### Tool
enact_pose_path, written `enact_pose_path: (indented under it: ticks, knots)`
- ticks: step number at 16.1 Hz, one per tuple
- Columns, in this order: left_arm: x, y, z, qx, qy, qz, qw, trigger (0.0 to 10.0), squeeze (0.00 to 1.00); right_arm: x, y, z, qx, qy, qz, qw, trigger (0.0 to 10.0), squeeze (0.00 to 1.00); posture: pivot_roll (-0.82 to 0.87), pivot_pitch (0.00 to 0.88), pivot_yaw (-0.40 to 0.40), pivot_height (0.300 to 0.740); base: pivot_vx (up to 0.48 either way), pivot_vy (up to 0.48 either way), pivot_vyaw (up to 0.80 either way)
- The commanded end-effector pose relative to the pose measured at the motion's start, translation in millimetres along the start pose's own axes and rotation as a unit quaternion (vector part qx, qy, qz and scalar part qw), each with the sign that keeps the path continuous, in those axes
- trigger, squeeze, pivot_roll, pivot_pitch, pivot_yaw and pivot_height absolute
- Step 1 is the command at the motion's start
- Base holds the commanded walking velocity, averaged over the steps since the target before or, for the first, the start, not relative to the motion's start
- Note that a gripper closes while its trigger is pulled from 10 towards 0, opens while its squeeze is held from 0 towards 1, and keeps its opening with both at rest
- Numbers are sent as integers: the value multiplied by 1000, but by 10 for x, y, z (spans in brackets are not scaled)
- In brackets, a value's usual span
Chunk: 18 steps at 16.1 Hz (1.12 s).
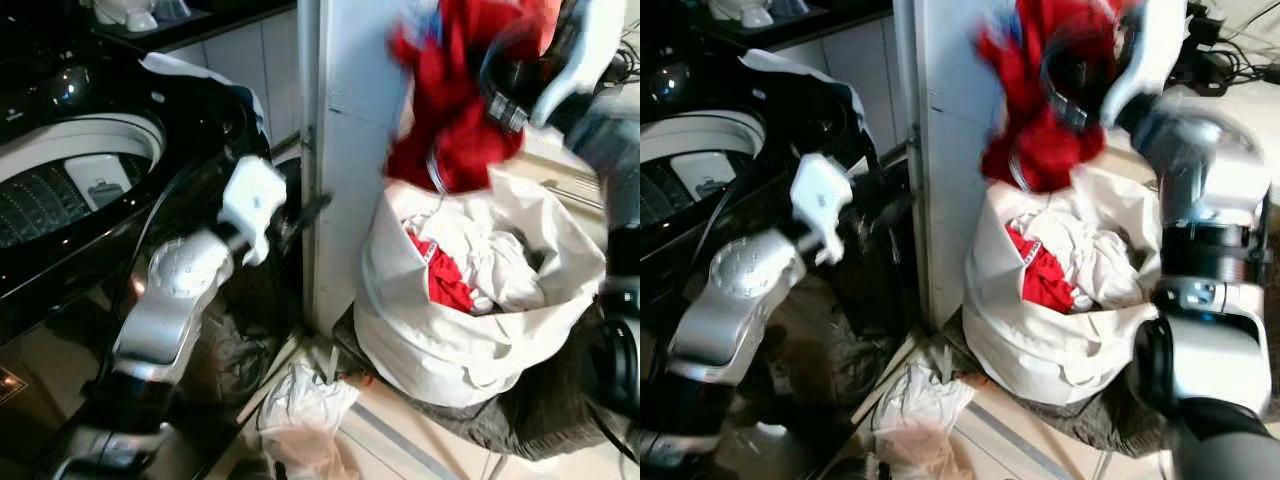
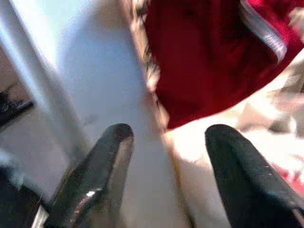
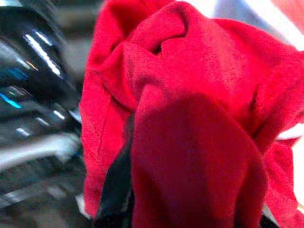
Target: Clothes washing
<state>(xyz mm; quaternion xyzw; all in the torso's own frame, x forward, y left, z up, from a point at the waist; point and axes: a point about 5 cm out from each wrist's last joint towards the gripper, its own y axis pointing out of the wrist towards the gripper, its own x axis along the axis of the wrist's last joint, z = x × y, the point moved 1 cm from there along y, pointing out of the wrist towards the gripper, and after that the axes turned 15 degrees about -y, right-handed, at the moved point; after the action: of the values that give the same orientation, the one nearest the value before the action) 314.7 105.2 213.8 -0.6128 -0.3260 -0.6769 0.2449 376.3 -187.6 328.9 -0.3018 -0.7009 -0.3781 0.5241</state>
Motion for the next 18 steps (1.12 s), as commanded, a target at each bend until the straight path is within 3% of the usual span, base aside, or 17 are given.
enact_pose_path:
  ticks: [1, 4, 7, 10, 14, 17, 18]
  knots:
    - [268, 77, -38, -15, -7, -47, 999, 10000, 1000, 127, 74, 202, 40, 51, -31, 997, 0, 0, 62, 0, -10, 740, 0, 0, 0]
    - [516, 186, -58, -19, 6, -99, 995, 10000, 1000, 120, 182, 557, 101, 129, -42, 986, 0, 0, 60, 0, -21, 740, 0, 0, 0]
    - [552, 228, -121, -41, -12, -106, 993, 10000, 1000, -21, 196, 892, 141, 179, -16, 974, 0, 0, 60, 0, -25, 740, 0, 0, 0]
    - [449, 228, -248, -75, -45, -97, 991, 10000, 1000, -53, 168, 1035, 160, 210, -6, 965, 0, 0, 51, 0, -24, 740, 0, 0, 0]
    - [327, 244, -259, -74, 26, -68, 995, 10000, 1000, -64, 127, 1108, 156, 270, -7, 950, 0, 0, 49, 0, -23, 740, 0, 0, 0]
    - [242, 235, -301, -84, 82, -59, 991, 10000, 1000, -56, 121, 1128, 155, 281, -6, 947, 0, 0, 43, 0, -16, 740, 0, 0, 0]
    - [174, 157, -303, -98, 96, -47, 989, 10000, 1000, -58, 118, 1093, 142, 280, -3, 949, 0, 0, 37, 0, -13, 740, 0, 0, 0]
